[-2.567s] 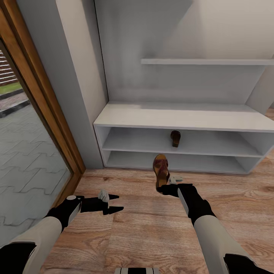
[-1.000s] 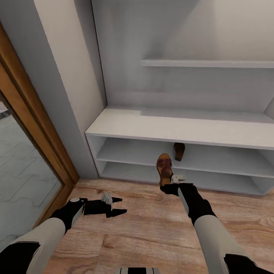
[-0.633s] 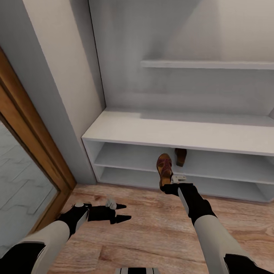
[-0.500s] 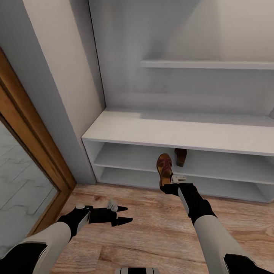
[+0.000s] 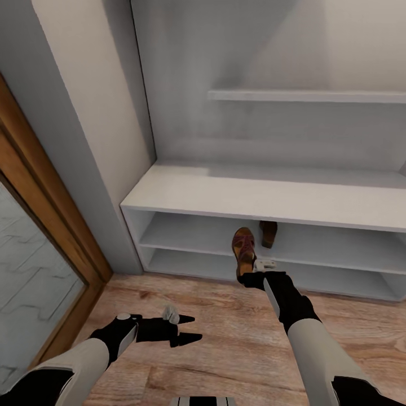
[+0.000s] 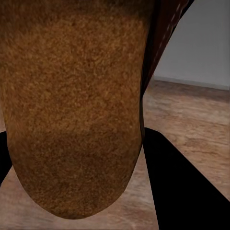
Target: Pick up the two gym shoes and the two sandals from the corridor floor and place them onto the hallstand (shoe rack) in the corridor, making sure they are on the rack and not on the floor. Arrange them so the two gym shoes are next to each other and the two sandals are next to each other.
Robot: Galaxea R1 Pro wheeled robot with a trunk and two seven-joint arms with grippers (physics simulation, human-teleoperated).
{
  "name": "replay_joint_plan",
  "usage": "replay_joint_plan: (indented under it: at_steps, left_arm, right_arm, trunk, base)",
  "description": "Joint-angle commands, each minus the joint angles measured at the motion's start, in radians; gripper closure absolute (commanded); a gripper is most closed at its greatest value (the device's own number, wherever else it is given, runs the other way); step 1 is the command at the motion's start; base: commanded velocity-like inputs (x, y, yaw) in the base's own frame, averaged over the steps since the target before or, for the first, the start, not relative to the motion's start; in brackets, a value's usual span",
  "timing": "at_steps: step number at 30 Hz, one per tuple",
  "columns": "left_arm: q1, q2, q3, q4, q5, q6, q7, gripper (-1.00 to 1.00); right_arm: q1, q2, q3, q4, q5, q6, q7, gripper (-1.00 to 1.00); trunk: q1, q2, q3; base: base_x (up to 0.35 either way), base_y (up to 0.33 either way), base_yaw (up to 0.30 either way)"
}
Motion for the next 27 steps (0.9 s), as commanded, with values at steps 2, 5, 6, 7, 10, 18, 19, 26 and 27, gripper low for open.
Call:
replay_joint_plan:
  at_steps: [2,5,6,7,10,18,19,26,27]
  left_arm:
    - [0.0,-0.008,-0.002,-0.001,-0.003,-0.01,0.0,-1.0]
    - [0.0,-0.011,-0.002,-0.001,-0.003,-0.01,0.0,-1.0]
    - [0.0,-0.011,-0.002,-0.001,-0.003,-0.01,0.0,-1.0]
    - [0.0,-0.011,-0.002,-0.001,-0.003,-0.01,0.0,-1.0]
    - [0.0,-0.012,-0.002,-0.001,-0.003,-0.01,0.0,-1.0]
    - [0.0,-0.012,-0.002,-0.001,-0.003,-0.01,0.0,-1.0]
    - [0.0,-0.012,-0.002,-0.001,-0.003,-0.01,0.0,-1.0]
    - [0.0,-0.017,-0.002,-0.001,-0.003,-0.01,0.0,-1.0]
    - [0.0,-0.017,-0.002,-0.001,-0.003,-0.01,0.0,-1.0]
  right_arm:
    - [0.0,0.001,-0.006,-0.002,0.008,0.005,0.006,1.0]
    - [0.0,0.001,-0.006,-0.002,0.009,0.005,0.006,1.0]
    - [0.0,0.001,-0.006,-0.002,0.01,0.005,0.006,1.0]
    - [0.0,0.001,-0.006,-0.002,0.01,0.005,0.006,1.0]
    - [0.0,0.001,-0.006,-0.002,0.01,0.005,0.006,1.0]
    - [0.0,0.001,-0.006,-0.003,0.01,0.005,0.006,1.0]
    - [0.0,0.001,-0.007,-0.003,0.01,0.005,0.006,1.0]
    - [0.0,0.001,-0.008,-0.003,0.01,0.005,0.006,1.0]
    - [0.0,0.001,-0.008,-0.003,0.01,0.005,0.006,1.0]
  trunk:
    - [0.0,0.0,-0.001]
    - [0.0,0.0,-0.001]
    - [0.0,0.0,-0.001]
    - [0.0,0.0,-0.001]
    - [0.0,0.0,-0.001]
    - [0.0,0.0,-0.001]
    - [0.0,0.0,-0.001]
    - [0.0,0.0,-0.001]
    - [0.0,0.0,-0.001]
  base:
    - [0.233,0.0,0.0]
    - [0.315,0.0,0.0]
    - [0.325,0.0,0.0]
    - [0.321,0.0,0.0]
    - [0.275,0.0,0.0]
    - [0.071,0.0,0.0]
    - [0.01,0.0,0.0]
    - [0.183,0.0,0.0]
    - [0.292,0.0,0.0]
